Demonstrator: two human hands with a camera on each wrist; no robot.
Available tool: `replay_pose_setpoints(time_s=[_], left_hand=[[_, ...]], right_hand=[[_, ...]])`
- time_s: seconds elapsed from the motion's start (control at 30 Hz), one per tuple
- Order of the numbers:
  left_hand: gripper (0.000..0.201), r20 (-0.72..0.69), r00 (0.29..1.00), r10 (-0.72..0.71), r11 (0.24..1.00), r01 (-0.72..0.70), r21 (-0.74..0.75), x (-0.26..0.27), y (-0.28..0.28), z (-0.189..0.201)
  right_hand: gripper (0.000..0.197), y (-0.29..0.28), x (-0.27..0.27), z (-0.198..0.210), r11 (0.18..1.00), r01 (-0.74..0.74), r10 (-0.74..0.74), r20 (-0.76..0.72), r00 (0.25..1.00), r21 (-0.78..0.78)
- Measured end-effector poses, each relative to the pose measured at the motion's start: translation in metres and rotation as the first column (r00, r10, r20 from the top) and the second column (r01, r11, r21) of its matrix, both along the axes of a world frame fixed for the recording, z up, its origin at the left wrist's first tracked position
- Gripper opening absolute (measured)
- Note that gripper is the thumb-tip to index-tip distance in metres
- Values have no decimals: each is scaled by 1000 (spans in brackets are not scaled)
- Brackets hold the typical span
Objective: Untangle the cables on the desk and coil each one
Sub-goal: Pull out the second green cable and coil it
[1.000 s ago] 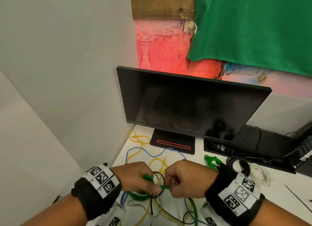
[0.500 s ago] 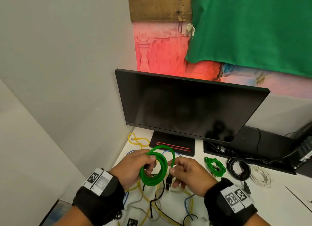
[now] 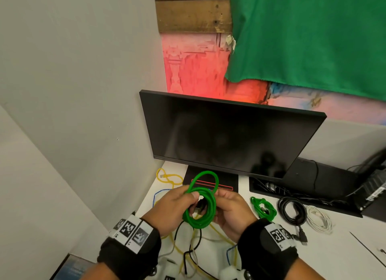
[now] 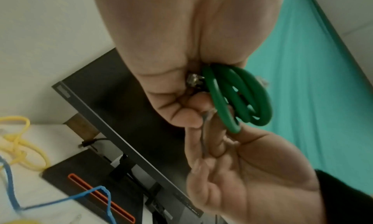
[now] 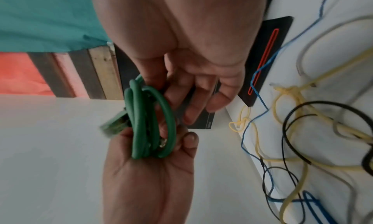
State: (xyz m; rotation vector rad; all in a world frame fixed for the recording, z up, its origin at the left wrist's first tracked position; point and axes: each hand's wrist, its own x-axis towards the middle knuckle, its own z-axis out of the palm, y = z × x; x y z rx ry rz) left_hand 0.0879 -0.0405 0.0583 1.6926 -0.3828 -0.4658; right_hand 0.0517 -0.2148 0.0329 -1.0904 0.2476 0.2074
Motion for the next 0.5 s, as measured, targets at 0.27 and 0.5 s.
replay_pose_setpoints(time_s=[0.27, 0.5], left_hand=[[31, 259, 964, 57, 975, -110, 194, 7, 3, -14], [31, 177, 969, 175, 967, -203, 156, 11, 3, -23]], right_hand=[[44, -3, -1, 13, 745, -68, 78, -15, 997, -663], [37, 1, -21, 17, 255, 224, 423, 317, 849, -941]])
